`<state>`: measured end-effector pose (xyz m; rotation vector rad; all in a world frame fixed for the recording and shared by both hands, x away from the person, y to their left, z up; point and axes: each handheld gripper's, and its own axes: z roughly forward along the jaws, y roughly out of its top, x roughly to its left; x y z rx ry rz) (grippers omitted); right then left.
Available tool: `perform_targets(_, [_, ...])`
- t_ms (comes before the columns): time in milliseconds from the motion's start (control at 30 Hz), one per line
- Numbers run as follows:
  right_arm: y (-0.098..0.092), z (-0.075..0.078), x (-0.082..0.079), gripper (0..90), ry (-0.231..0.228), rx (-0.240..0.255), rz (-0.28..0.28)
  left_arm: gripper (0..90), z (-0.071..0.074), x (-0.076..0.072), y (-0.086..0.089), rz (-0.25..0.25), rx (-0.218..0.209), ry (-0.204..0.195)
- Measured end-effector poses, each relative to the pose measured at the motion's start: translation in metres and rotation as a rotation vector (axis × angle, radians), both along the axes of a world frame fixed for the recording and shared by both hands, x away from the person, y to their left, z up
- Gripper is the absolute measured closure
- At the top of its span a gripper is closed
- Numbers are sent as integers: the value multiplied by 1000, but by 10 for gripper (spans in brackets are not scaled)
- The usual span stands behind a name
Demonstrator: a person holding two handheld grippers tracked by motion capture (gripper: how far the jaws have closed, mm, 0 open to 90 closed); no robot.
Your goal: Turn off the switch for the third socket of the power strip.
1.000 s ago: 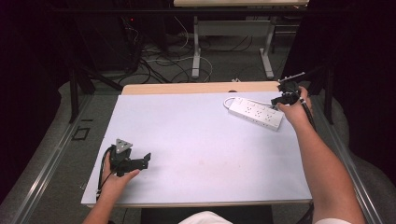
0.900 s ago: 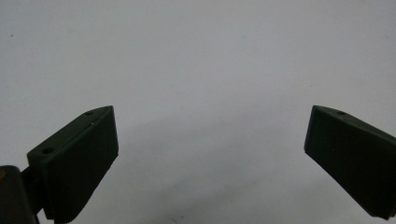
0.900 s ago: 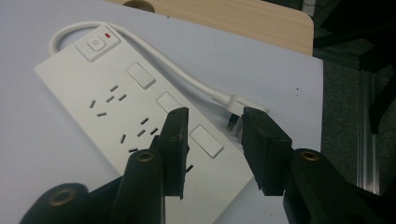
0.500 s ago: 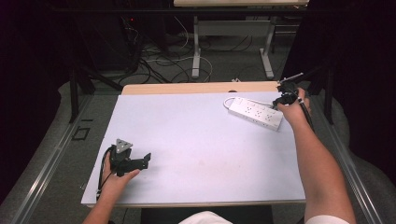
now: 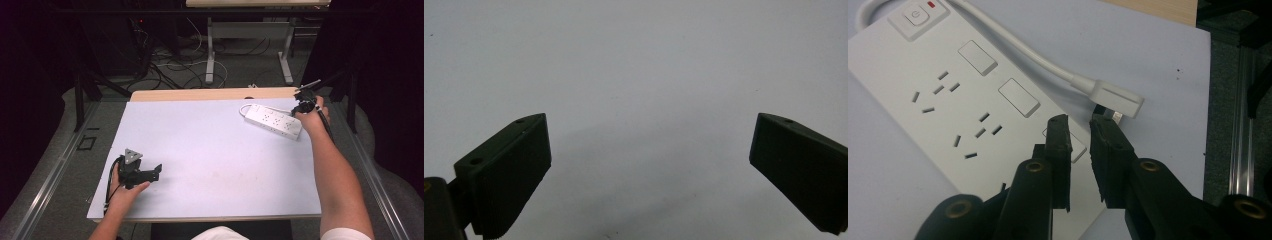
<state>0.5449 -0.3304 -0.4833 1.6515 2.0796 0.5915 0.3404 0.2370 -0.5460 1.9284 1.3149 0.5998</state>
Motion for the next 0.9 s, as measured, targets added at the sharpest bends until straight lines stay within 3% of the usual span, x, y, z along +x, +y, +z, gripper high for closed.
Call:
perform_targets(300, [-1, -7, 4, 821, 33, -4, -18, 31, 0, 0, 0, 1, 0, 1])
perform_targets(633, [-1, -13, 7, 846, 47, 0, -23, 32, 0, 1, 1, -4, 8, 3])
perform_targets(900, [-4, -20, 7, 855, 49, 11, -43, 32, -1, 1, 0, 4, -9, 5])
